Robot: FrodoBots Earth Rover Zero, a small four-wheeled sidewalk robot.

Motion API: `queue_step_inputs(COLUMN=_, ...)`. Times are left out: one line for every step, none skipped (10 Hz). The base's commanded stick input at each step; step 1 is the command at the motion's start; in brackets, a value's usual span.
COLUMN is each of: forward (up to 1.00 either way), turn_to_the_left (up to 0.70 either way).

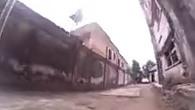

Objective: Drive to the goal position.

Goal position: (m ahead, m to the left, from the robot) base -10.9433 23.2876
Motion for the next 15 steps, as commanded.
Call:
queue_step_inputs(forward=0.05, turn_to_the_left=0.50)
queue_step_inputs(forward=0.05, turn_to_the_left=0.50)
queue_step_inputs(forward=0.14, turn_to_the_left=0.40)
queue_step_inputs(forward=0.37, turn_to_the_left=0.14)
queue_step_inputs(forward=0.47, turn_to_the_left=0.06)
queue_step_inputs(forward=0.29, turn_to_the_left=0.17)
queue_step_inputs(forward=0.13, turn_to_the_left=0.39)
queue_step_inputs(forward=0.05, turn_to_the_left=0.50)
queue_step_inputs(forward=0.05, turn_to_the_left=0.50)
queue_step_inputs(forward=0.05, turn_to_the_left=0.50)
queue_step_inputs(forward=0.05, turn_to_the_left=0.50)
queue_step_inputs(forward=0.05, turn_to_the_left=0.50)
queue_step_inputs(forward=0.05, turn_to_the_left=0.50)
queue_step_inputs(forward=0.05, turn_to_the_left=0.50)
queue_step_inputs(forward=0.05, turn_to_the_left=0.50)
